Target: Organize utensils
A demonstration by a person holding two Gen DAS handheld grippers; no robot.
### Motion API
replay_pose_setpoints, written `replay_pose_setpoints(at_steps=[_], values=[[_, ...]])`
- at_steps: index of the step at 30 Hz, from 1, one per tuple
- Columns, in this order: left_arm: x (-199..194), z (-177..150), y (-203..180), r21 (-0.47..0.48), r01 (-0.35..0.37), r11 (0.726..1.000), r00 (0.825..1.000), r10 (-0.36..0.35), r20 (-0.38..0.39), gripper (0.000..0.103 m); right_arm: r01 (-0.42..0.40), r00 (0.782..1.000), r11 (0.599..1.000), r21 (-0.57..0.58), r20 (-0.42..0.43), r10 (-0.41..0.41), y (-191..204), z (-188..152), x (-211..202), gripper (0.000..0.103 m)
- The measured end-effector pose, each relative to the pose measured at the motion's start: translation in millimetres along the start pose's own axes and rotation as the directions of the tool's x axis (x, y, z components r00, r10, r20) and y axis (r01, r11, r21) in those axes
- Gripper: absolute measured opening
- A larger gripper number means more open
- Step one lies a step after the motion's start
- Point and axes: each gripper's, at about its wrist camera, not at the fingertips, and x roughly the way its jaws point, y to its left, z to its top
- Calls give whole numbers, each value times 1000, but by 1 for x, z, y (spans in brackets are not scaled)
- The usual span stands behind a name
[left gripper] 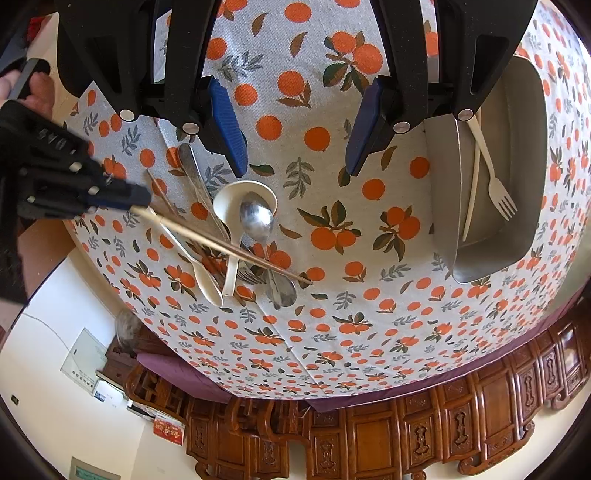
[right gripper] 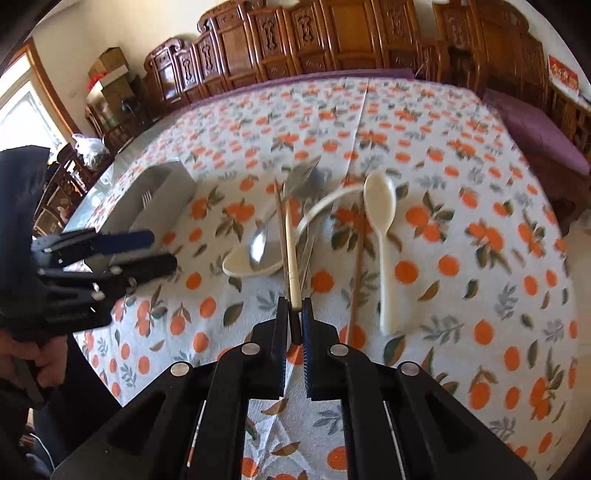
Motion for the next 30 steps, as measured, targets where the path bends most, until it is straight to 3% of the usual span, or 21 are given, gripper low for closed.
replay_pose_setpoints(at_steps=[5, 11, 21, 30], values=[[2, 0, -3, 6, -3, 1000, 1000, 3, -3, 53, 36, 999, 999, 1, 39, -36, -9, 6, -11, 9], [5, -1, -6, 10, -5, 1000, 1000, 5, -8, 53, -2, 993, 998, 56, 117, -5, -26, 16, -37, 8], [8, -1, -12, 19, -5, 1000, 1000, 5, -12, 53, -8, 962, 996, 90, 274, -17, -34, 30, -83, 6], [14, 10, -17, 26, -8, 1000, 1000, 8, -10, 53, 11, 961, 993, 115, 272, -42, -43, 26, -76, 6]])
